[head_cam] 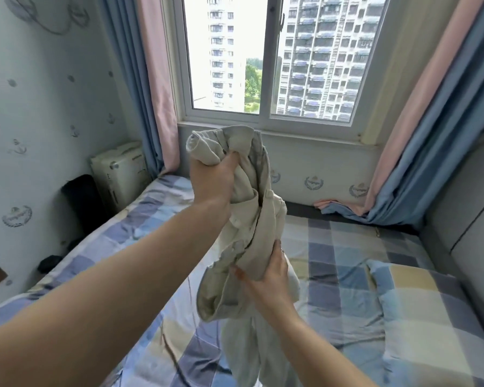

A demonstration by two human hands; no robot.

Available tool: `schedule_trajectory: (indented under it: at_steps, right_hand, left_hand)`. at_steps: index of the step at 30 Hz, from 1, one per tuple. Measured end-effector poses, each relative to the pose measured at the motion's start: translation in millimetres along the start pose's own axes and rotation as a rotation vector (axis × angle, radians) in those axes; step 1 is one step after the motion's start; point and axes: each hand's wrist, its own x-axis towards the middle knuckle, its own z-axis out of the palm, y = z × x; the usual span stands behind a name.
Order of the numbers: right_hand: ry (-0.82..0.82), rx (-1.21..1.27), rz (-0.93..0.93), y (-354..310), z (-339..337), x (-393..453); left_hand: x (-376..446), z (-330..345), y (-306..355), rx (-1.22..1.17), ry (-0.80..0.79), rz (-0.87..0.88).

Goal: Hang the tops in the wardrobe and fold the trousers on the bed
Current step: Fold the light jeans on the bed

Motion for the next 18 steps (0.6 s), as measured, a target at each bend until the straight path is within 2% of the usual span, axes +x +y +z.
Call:
schedule_trajectory:
  at_steps: [3,5,7,10,14,18]
  right_hand:
    - [0.137,0.145,-0.176,-23.7,-1.5,-4.4]
    - [0.214,0.103,-0.363,-38.6,-4.9,-7.9]
    - [0.175,-0.029,-0.457,-46.2,-4.5,-10.0]
    - [0.079,-0.204,-0.383,-50.1,3.8,-7.0]
    - [0.100,-0.086,-0.275,-55.0,12.5,6.6]
    - [0.162,0.072,-0.280,-56.1,17.5,16.7]
  left_hand:
    - [1.6,9.6,19.6,-0.003,0.023,0.076]
    - [5.7,12.4,27.7,-0.019,0.039,0.091]
    - [10.0,13.2,33.0,-0.033,0.066,0.092]
    - [14.3,12.7,40.3,-0.058,0.112,0.091]
    - [18.9,11.5,47.4,-0.153,0.152,0.038]
    - [23.5,9.0,57.4,-0.235,0.164,0.044]
